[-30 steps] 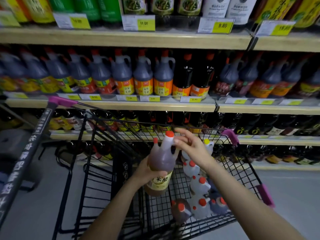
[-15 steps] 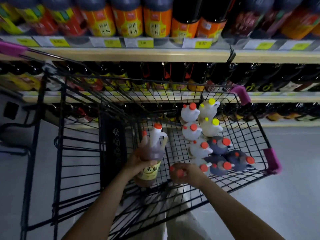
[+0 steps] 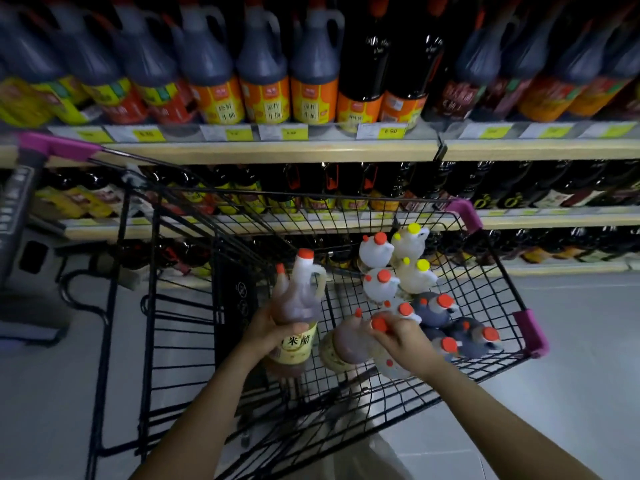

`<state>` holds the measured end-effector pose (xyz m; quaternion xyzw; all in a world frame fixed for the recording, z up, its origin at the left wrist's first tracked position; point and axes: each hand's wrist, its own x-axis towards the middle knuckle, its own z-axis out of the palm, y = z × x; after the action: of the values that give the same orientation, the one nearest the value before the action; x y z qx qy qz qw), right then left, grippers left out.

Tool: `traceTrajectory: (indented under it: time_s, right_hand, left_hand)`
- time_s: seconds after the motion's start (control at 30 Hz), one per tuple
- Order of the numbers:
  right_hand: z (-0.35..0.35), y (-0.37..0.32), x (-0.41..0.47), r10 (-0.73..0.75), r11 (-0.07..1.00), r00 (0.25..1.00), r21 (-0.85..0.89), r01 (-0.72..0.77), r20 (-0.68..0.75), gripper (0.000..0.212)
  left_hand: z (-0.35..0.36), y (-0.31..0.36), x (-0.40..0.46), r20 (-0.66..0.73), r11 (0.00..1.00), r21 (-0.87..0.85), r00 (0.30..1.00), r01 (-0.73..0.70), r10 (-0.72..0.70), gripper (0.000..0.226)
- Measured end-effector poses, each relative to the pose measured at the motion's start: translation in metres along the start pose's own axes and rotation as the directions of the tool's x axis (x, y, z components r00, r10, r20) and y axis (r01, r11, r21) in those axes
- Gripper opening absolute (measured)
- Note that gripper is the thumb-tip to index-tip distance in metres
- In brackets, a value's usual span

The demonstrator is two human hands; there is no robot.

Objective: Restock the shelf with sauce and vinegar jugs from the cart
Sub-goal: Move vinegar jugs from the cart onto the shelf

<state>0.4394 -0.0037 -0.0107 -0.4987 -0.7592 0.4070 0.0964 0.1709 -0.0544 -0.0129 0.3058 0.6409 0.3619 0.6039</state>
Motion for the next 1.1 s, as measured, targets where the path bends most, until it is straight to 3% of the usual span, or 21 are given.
traceTrajectory:
  time_s: [0.2, 0.3, 0.37, 0.47, 0.57, 0.63, 0.7, 0.73, 0.87, 0.93, 1.1]
  right_hand:
    - [-0.067, -0.062, -0.018, -0.032, 0.974, 0.917, 0.192, 0.117, -0.397, 0.020]
    - [-0.099, -0.084, -0.023, 0.087, 0.898, 0.840, 0.407, 0.166, -0.536, 0.014]
    - [-0.116, -0.091, -0.028, 0.212, 0.819, 0.763, 0.537, 0.203, -0.611, 0.017]
    - [-0.142, -0.093, -0.034, 0.403, 0.628, 0.685, 0.728, 0.276, -0.607, 0.026]
    - [-0.164, -0.079, -0.046, 0.495, 0.465, 0.693, 0.833, 0.299, -0.524, 0.034]
    - [-0.175, -0.064, -0.061, 0.476, 0.466, 0.719, 0.838, 0.283, -0.507, 0.062]
    - [-0.187, -0.045, -0.080, 0.472, 0.491, 0.712, 0.825, 0.279, -0.521, 0.077]
    - [-0.193, -0.034, -0.090, 0.487, 0.490, 0.700, 0.827, 0.277, -0.523, 0.075]
    - [-0.227, 0.016, -0.129, 0.502, 0.488, 0.686, 0.827, 0.278, -0.526, 0.031]
    - [-0.248, 0.042, -0.151, 0.468, 0.529, 0.698, 0.805, 0.270, -0.542, 0.033]
    - [-0.301, 0.112, -0.201, 0.477, 0.577, 0.678, 0.781, 0.238, -0.559, 0.031]
  left_hand:
    - [0.002, 0.069, -0.021, 0.039, 0.988, 0.056, 0.989, -0.145, 0.143, 0.084]
    - [0.013, 0.099, -0.026, 0.080, 0.968, 0.080, 0.970, -0.238, 0.231, 0.110]
    - [0.027, 0.115, -0.029, 0.127, 0.955, 0.091, 0.955, -0.281, 0.268, 0.103]
    - [0.055, 0.132, -0.035, 0.178, 0.940, 0.084, 0.933, -0.332, 0.314, 0.077]
    - [0.087, 0.141, -0.042, 0.211, 0.932, 0.089, 0.921, -0.351, 0.326, 0.071]
    - [0.112, 0.142, -0.046, 0.235, 0.927, 0.083, 0.912, -0.365, 0.337, 0.072]
    - [0.143, 0.142, -0.047, 0.241, 0.926, 0.073, 0.908, -0.370, 0.344, 0.078]
    - [0.159, 0.140, -0.047, 0.248, 0.927, 0.069, 0.906, -0.370, 0.343, 0.079]
    - [0.233, 0.130, -0.046, 0.286, 0.936, 0.083, 0.908, -0.342, 0.306, 0.087]
    - [0.275, 0.124, -0.047, 0.287, 0.942, 0.088, 0.914, -0.325, 0.288, 0.090]
    - [0.377, 0.117, -0.052, 0.284, 0.950, 0.072, 0.919, -0.303, 0.272, 0.070]
